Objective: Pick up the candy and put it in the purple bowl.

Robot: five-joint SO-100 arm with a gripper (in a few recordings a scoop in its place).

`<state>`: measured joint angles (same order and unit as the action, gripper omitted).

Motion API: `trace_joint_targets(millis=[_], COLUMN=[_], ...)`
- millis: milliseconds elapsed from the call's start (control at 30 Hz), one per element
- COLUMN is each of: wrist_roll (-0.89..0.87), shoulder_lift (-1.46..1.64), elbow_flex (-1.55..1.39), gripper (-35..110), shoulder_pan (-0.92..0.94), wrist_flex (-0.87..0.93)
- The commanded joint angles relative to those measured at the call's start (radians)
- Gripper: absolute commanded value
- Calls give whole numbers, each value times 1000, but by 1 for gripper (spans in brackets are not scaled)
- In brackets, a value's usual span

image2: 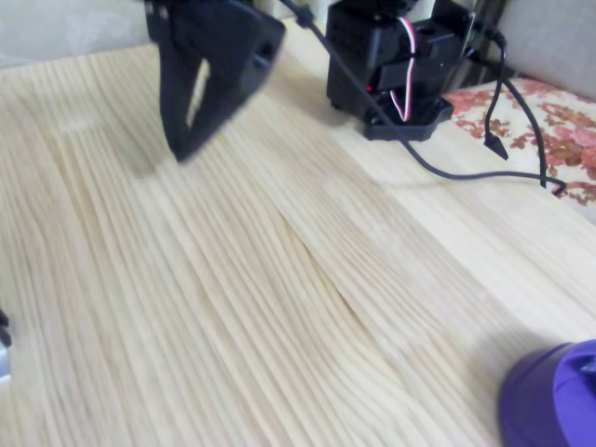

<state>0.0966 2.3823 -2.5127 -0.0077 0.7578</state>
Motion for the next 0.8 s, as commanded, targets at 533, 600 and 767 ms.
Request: trace_joint_targets(millis=[533, 600, 767], wrist_roll=[-144, -160, -190], shoulder_lift=[917, 917, 917], elbow_flex=[-436, -460, -505], gripper=[-1, -1, -1], shoulder_pan=[150, 147, 143], wrist_flex=[290, 291, 273])
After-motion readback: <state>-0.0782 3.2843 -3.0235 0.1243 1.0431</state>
